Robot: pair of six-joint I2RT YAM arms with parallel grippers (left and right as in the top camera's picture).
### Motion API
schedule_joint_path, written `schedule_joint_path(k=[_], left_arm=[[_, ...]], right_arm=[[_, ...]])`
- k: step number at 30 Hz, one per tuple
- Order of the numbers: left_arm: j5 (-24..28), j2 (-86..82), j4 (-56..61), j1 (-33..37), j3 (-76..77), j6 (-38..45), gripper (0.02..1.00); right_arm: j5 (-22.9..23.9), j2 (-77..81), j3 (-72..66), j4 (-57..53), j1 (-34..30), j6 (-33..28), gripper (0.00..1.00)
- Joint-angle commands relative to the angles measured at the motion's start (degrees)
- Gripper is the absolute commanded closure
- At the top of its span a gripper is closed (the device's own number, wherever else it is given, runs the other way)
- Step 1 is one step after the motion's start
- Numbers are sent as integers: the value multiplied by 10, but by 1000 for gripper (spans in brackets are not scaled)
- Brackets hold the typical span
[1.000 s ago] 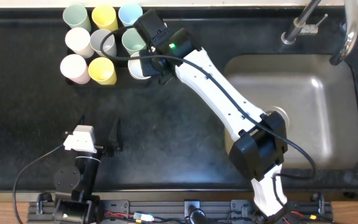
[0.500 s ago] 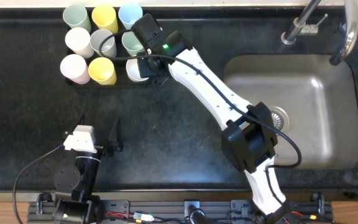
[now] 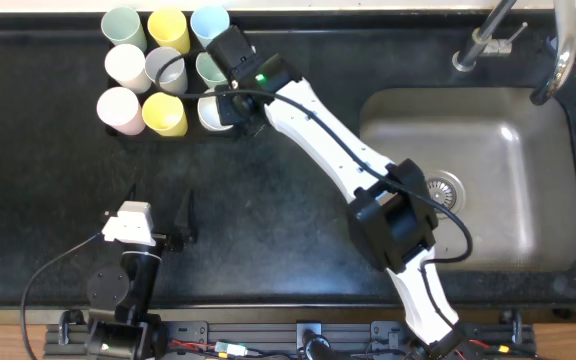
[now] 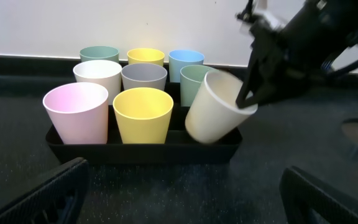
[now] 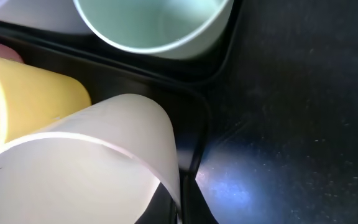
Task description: Store Cups
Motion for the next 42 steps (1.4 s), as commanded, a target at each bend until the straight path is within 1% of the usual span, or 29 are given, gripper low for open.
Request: schedule_joint_path(k=[1,8,12,21,23,24,25,26,31,32,35,36,38,40,42], left_arm=[[-1,-3,-3,3,0,10,20],[-1,-3,-3,3,0,10,20],[-1,-3,-3,3,0,10,18],[-1,-3,-3,3,0,10,18],[-1,-3,-3,3,0,10,18],[-1,-3,-3,3,0,10,18],[-1,-3,-3,3,0,10,18],[-1,-3,-3,3,0,10,20],[-1,-3,-3,3,0,10,20],[-1,-3,-3,3,0,10,18],[-1,-3,-3,3,0,10,18],[-1,-3,-3,3,0,10,18],[-1,-3,-3,3,0,10,18],[-1,-3,-3,3,0,10,18],[-1,-3,-3,3,0,10,18]], right_arm=[[-3,3,19,12,5,8,958],[-4,4,19,22,5,10,963],[-4,4,19,22,6,9,901],[-2,4,19,24,6,9,853],[-2,4,19,24,6,9,807],[-2,4,19,24,6,9,766],[-2,4,19,25,6,9,750],[-3,4,19,27,6,9,702],[-19,-23,19,38,6,-35,520],[-18,-52,19,38,4,-64,461],[-17,-104,19,33,-10,-104,395],[-17,-144,19,23,-28,-131,345],[-17,-185,17,9,-50,-165,275],[-17,-221,7,1,-71,-189,198],[-17,-277,-33,5,-100,-212,112]])
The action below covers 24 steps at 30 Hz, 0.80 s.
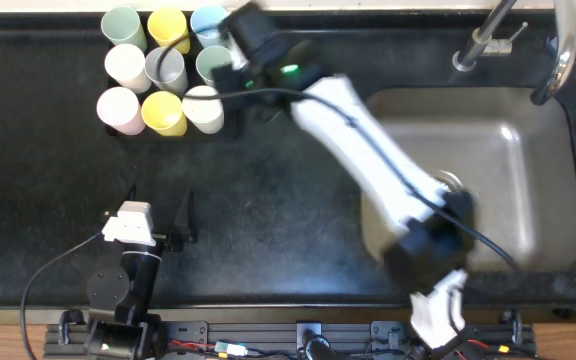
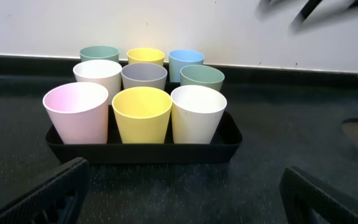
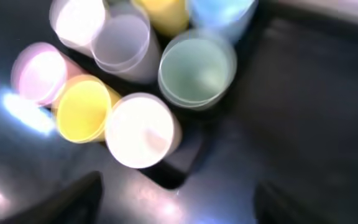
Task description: Store Cups
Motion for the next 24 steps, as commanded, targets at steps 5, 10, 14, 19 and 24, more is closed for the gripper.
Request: schedule_joint_path(k=[5,10,14,19,24], left_arm=[[-1,-3,-3,3,0,10,18],[-1,-3,-3,3,0,10,18],[-1,-3,-3,3,0,10,20],[-1,-3,-3,3,0,10,18],[-1,-3,-3,3,0,10,18]], right_arm=[[12,-281,-195,54,-121,-89,3],[28,-455,-392,120,-157,-90,3],[33,-595,-554,194,-176,-90,3],[45,-752,-753,251,-227,-89,1],[54,-889,-895,277,-272,-89,5]])
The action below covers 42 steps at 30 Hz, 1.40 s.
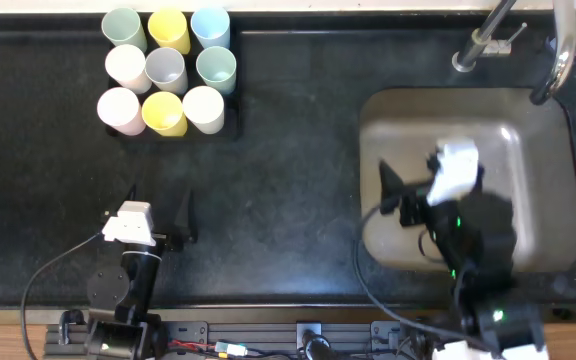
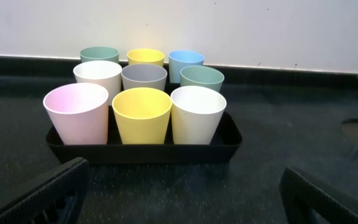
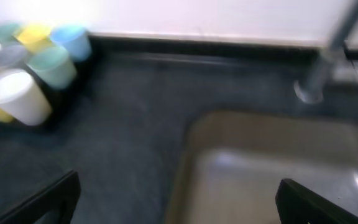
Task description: Store Cups
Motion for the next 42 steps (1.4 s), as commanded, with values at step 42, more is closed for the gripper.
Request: schedule_joint_path(k=[42], left_arm=[[-1,-3,-3,3,0,10,20]], right_arm=[[25,-320,-365,269,-42,-45,3]])
